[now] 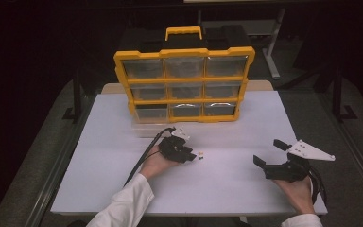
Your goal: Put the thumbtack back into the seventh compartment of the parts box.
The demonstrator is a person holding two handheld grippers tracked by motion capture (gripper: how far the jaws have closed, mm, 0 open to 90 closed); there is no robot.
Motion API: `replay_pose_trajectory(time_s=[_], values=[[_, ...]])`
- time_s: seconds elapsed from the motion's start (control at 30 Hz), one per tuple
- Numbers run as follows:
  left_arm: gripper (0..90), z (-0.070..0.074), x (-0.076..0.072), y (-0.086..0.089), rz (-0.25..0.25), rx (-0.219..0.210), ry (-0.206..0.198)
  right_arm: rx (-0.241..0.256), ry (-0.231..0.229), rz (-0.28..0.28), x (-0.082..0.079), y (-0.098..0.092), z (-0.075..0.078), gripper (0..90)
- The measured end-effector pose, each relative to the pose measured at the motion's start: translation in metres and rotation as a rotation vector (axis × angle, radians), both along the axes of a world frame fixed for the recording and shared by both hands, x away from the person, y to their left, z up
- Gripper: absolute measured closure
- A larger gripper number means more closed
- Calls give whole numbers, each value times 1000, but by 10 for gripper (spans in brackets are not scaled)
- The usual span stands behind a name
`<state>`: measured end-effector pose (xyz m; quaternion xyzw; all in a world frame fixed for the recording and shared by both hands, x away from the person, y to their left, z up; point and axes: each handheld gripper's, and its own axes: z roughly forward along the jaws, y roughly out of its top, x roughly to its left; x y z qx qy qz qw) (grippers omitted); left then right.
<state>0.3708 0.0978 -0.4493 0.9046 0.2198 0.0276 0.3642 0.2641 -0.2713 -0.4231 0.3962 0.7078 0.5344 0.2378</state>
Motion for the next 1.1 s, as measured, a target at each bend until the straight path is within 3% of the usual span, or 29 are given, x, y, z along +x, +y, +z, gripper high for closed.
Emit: replay_pose_trajectory(time_s=[0.17, 0.23, 0.3, 0.63, 1.1], values=[[814, 0, -1, -1, 4, 14, -22, -2, 1, -5, -1, -1, 0, 0], [832, 0, -3, -3, 1, 27, -45, 4, -4, -10, -2, -2, 1, 0], [837, 0, -5, -4, -6, 43, -71, 8, -6, -11, -2, -3, 1, 0], [838, 7, -7, -6, -18, 15, -25, 7, -2, -13, -2, -3, 0, 0], [838, 35, -12, 2, -23, -24, -53, 1, 5, -19, -3, -4, -1, 0]])
